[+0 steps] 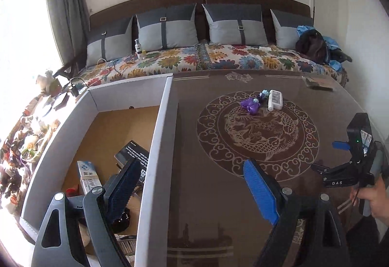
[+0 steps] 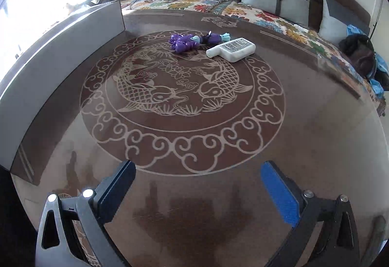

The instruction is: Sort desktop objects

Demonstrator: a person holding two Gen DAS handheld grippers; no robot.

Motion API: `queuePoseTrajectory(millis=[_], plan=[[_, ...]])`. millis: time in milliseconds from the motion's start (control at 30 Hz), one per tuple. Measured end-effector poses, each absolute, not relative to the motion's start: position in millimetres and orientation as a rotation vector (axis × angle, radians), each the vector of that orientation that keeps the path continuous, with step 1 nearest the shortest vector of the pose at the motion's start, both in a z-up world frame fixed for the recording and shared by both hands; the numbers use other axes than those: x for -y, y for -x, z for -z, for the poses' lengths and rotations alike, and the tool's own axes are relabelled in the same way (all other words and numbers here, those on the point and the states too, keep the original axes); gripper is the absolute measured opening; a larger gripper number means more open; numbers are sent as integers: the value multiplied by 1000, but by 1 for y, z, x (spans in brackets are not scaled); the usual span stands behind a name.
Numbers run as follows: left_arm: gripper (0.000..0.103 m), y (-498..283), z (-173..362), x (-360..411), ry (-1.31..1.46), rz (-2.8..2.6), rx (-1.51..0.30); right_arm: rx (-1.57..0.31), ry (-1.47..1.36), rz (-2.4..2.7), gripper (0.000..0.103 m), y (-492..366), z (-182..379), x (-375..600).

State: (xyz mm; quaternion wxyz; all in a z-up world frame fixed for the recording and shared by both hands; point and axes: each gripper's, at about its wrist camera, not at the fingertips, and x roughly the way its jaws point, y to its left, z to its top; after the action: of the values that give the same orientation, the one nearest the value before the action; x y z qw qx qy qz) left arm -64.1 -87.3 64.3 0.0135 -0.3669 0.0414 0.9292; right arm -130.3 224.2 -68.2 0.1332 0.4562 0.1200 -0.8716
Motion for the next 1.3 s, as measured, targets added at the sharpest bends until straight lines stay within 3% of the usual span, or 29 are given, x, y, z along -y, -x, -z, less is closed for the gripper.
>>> queuePoseTrajectory(millis=[200,333,633,767,867,1300], plan=[[89,69,-32,27,1211,-2705,-116,-337,-1376,2590,103,139,88,-251],[89,79,13,-5,1310,-2619,-151,-226,-1370,2598,103,138,95,-264],[88,117,91,-16,1525,-2531,-160,-184,-1344,2612,103,136,97,-266],[93,132,94,-13,1506,-2559,-149,-185,-1344,2613,103,136,97,-266],[103,148,97,-12,1508,-2556,-152,-185,-1344,2612,103,136,97,-266],[103,201,95,-13,1538,-2488,-192,-184,-1344,2612,103,136,97,-266]])
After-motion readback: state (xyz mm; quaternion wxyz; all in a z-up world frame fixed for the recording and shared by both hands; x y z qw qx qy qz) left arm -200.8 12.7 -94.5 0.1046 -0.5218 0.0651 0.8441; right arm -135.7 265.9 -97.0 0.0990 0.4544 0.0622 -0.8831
